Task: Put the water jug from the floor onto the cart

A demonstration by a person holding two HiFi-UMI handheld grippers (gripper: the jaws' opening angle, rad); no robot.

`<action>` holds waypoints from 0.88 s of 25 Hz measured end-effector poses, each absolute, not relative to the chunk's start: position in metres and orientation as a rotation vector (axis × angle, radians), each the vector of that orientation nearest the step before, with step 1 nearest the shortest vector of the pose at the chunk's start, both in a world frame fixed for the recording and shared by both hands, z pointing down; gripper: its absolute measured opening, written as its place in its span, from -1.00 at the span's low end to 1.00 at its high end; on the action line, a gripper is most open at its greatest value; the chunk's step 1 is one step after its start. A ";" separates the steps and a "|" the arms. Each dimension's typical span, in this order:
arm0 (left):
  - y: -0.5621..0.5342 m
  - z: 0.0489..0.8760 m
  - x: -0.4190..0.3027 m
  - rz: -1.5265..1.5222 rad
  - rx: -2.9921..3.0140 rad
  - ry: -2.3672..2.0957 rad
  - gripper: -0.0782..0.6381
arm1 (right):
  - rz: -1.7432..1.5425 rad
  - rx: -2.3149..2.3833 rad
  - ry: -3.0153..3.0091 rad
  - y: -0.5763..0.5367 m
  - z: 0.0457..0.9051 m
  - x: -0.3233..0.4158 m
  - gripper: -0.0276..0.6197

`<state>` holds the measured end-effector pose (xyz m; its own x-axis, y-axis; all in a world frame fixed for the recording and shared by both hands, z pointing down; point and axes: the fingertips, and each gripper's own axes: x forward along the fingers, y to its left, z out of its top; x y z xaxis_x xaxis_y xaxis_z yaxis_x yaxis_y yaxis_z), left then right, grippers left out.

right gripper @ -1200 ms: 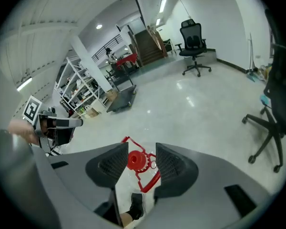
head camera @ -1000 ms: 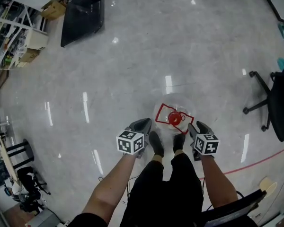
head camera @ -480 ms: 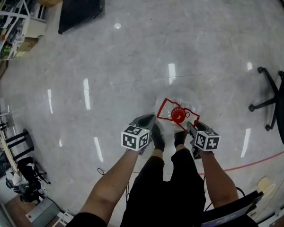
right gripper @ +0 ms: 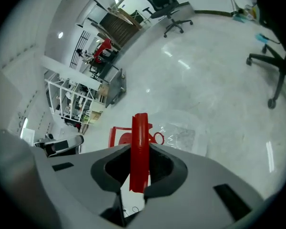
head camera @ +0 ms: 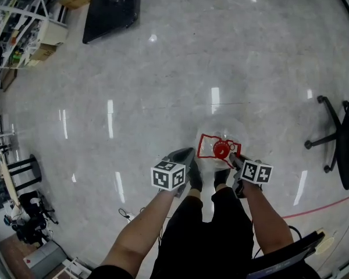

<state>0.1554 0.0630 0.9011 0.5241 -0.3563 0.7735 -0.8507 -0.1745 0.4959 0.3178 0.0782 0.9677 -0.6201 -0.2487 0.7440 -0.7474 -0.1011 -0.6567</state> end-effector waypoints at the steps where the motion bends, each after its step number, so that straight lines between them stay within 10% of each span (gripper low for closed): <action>1: 0.061 0.897 0.157 0.601 1.757 -1.028 -0.81 | 1.760 1.065 -1.809 0.076 0.964 0.318 -0.70; 22: -0.044 0.613 0.104 0.316 2.038 -1.275 -0.81 | 1.577 1.087 -2.200 -0.081 0.640 0.288 -0.70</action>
